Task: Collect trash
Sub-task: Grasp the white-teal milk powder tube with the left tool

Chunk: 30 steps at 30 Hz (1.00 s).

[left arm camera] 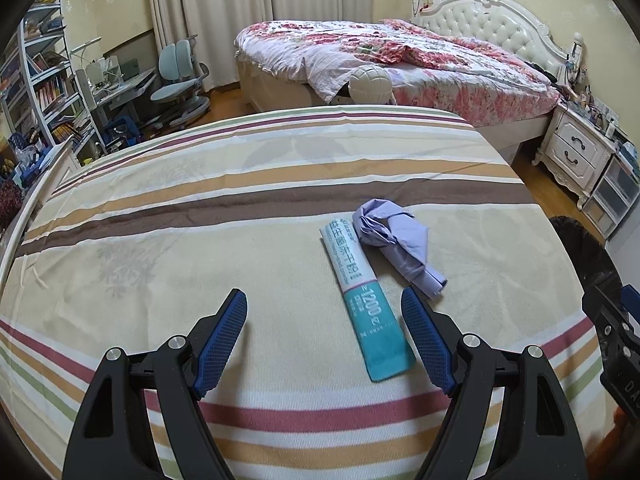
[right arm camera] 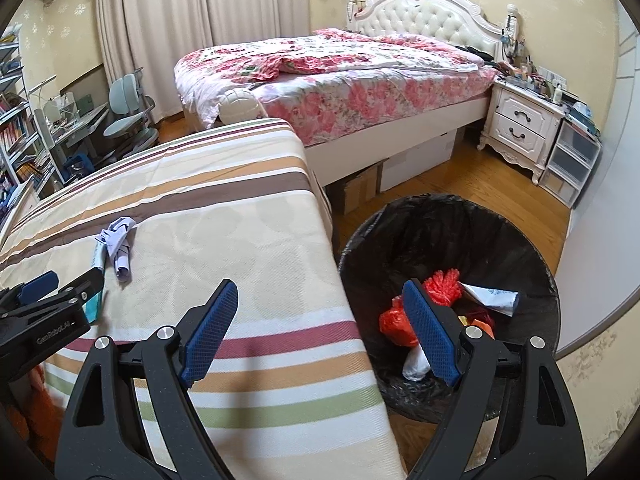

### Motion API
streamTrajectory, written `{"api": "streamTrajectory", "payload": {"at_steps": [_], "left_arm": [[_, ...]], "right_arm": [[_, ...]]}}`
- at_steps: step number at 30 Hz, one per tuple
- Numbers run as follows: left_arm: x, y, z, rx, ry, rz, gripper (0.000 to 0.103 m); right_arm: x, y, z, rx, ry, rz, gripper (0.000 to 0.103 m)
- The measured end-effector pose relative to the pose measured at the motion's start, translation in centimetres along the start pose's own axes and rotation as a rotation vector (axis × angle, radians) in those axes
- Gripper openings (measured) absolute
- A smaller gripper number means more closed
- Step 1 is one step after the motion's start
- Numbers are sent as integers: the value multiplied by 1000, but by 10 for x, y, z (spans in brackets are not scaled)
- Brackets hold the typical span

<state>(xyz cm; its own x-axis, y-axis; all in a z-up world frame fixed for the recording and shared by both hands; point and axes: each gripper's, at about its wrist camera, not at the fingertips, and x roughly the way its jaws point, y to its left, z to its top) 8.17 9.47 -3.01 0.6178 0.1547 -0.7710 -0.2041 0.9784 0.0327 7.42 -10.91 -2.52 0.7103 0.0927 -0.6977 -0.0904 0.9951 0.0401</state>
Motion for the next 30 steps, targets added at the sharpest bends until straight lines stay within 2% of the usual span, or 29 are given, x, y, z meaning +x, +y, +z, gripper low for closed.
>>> {"api": "streamTrajectory", "payload": {"at_steps": [4,9,17,22,30], "left_arm": [[5,6,3,-2,15,-11,77],[7,13,0,-14,32,-50,61],[4,11,-1,48,8,-64,22],[3,18,-1,46,5,-85,21],[0,43,-5,9,6,-59,21]], "right_arm": [[2,10,2,-18,2,13,82],[5,17,2,-30,11,21,82],[5,25,3,-41,19,21,82],[6,34,3,-58,20,28,82],[6,57,3,-108,27,66,82]]}}
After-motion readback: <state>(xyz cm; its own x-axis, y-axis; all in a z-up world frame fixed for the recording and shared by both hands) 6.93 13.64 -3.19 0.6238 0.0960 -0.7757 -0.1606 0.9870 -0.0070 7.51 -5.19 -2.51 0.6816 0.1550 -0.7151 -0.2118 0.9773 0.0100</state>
